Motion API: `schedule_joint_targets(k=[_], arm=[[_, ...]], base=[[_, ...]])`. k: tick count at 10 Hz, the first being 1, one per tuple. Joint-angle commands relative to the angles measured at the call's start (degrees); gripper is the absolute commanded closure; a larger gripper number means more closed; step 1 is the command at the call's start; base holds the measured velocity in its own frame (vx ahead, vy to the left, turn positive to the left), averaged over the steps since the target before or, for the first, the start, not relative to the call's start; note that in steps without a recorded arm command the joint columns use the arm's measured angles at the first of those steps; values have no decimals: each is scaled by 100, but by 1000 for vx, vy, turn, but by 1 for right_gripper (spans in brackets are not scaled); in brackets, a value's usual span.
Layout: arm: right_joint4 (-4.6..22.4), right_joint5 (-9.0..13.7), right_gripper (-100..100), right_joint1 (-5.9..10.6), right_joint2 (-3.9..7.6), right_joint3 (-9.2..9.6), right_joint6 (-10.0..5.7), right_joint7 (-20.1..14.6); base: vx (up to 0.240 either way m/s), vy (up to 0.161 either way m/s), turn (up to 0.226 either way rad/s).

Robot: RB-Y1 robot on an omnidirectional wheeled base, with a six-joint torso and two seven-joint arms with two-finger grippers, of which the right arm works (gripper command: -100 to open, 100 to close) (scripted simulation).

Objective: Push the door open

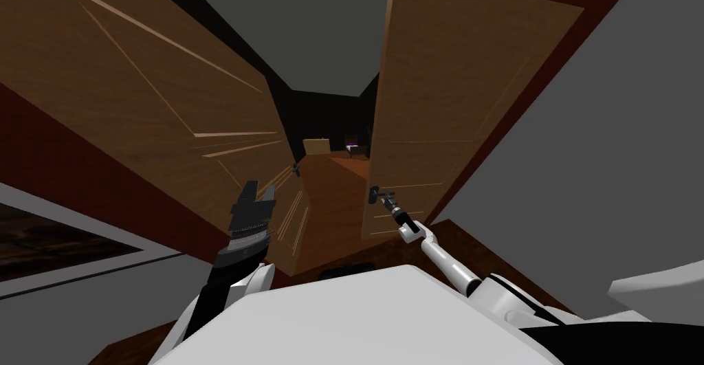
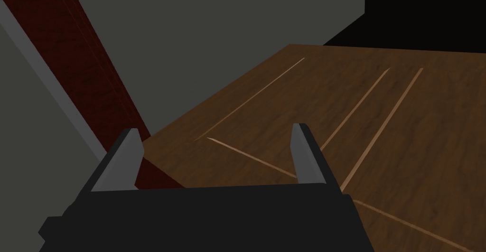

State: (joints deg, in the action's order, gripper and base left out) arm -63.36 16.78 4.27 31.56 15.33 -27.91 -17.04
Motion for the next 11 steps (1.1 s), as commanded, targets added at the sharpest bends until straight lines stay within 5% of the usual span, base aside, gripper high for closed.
schedule_joint_targets(k=[1, 2, 3, 8, 11], arm=[[63, -10, -100, 46, -45, -31, 15, 17], [49, -7, -100, 34, -28, -17, 6, 8], [49, -7, 100, 34, -28, -17, 6, 8], [49, -7, 100, 34, -28, -17, 6, 8], [185, -7, 100, 79, -74, -185, 30, 82]], base=[[208, 19, 34], [93, 6, 9], [-13, 0, -5], [-17, -1, 0], [129, 49, -37]])
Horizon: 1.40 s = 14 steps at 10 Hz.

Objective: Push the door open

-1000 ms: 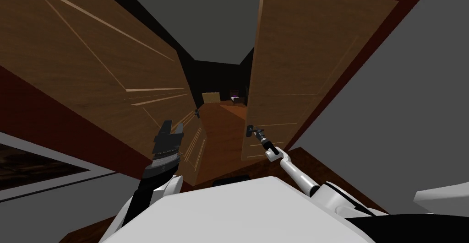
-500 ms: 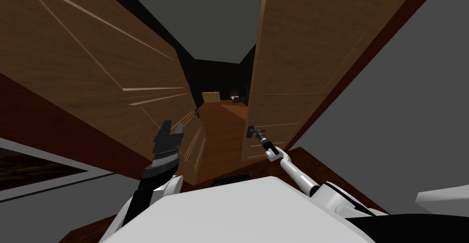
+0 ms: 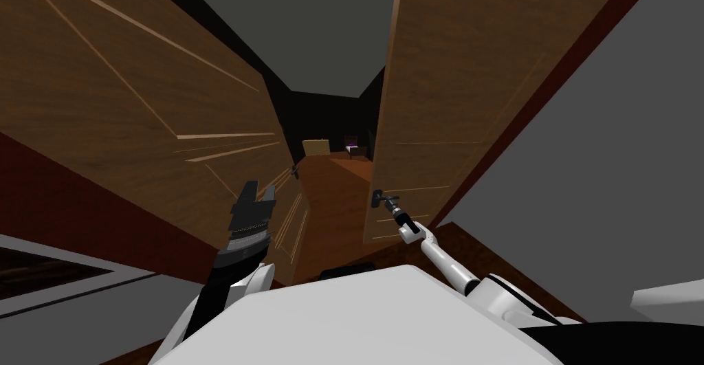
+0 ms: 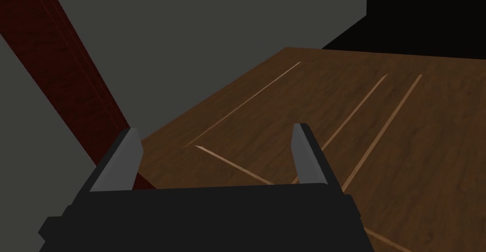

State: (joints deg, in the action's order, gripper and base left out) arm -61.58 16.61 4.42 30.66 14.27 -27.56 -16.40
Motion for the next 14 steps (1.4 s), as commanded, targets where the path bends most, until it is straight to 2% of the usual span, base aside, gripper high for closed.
schedule_joint_targets(k=[1, 6, 14], arm=[[58, 12, 100, 86, -2, -151, -1, 46], [335, 21, 100, 207, -97, -541, 25, 200], [724, 34, 100, 377, -231, -1087, 60, 415]], base=[[175, 43, -24], [182, 64, -40], [104, 58, -45]])
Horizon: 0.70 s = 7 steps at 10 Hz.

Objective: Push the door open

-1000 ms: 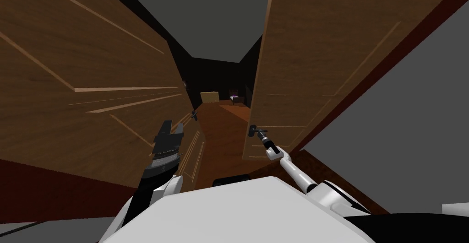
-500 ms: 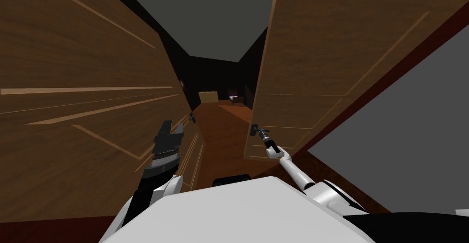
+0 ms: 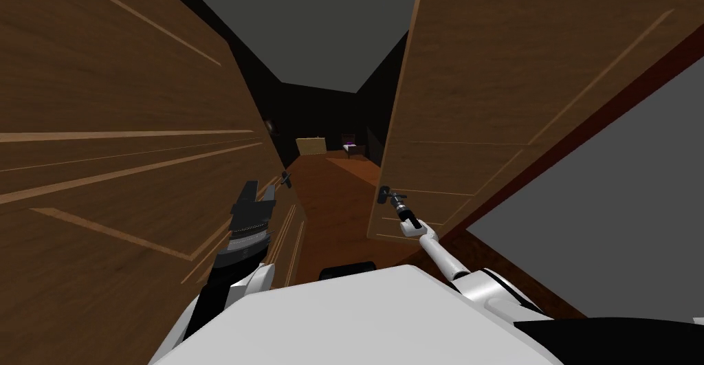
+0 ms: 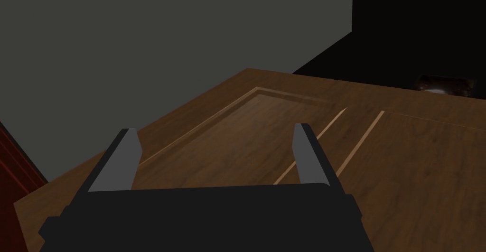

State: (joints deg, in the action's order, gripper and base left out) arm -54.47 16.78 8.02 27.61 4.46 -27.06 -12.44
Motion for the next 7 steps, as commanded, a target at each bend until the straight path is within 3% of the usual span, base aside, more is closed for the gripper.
schedule_joint_targets(k=[1, 7], arm=[[58, 18, 100, 36, 58, -169, 14, 43], [326, 27, 100, 152, -34, -545, 39, 191]], base=[[83, 54, -38], [98, 54, -42]])
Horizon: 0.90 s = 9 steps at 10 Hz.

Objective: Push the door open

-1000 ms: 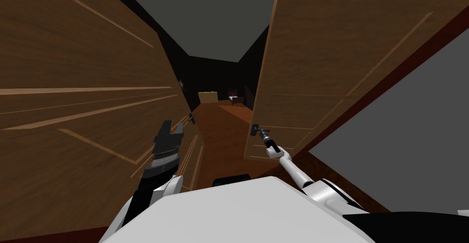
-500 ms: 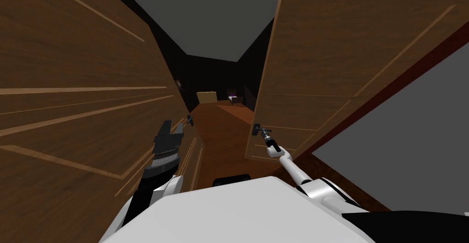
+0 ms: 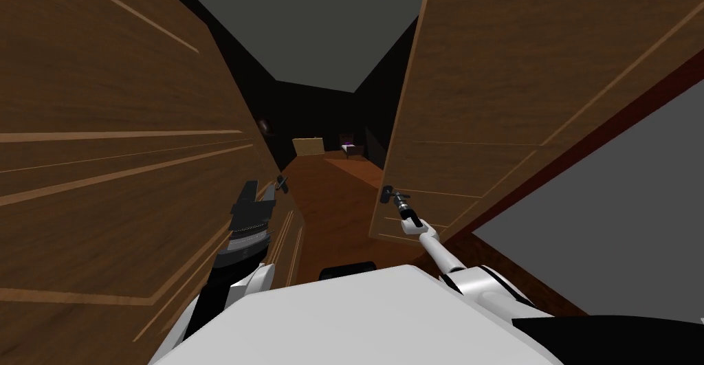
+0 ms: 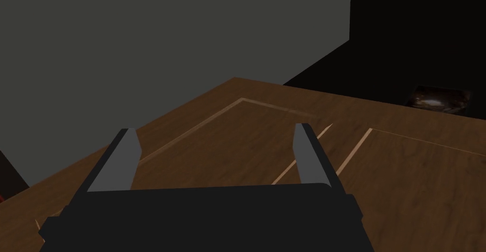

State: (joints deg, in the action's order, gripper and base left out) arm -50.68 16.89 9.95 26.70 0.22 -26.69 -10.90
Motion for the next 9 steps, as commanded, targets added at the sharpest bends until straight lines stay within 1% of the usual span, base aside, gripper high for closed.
schedule_joint_targets(k=[1, 3, 4, 6, 7, 8, 9], arm=[[-10, 18, 100, -22, 43, -182, 6, 62], [74, 21, 100, 15, 14, -299, 14, 108], [156, 24, 100, 50, -14, -414, 22, 153], [230, 26, 100, 83, -40, -519, 28, 194], [302, 29, 100, 114, -65, -620, 35, 234], [334, 30, 100, 128, -76, -665, 38, 252], [398, 32, 100, 156, -98, -755, 44, 287]], base=[[98, 43, -38], [88, 56, -36], [138, 73, -76], [118, 77, -55], [136, 54, -46], [141, 63, -42], [145, 80, -50]])
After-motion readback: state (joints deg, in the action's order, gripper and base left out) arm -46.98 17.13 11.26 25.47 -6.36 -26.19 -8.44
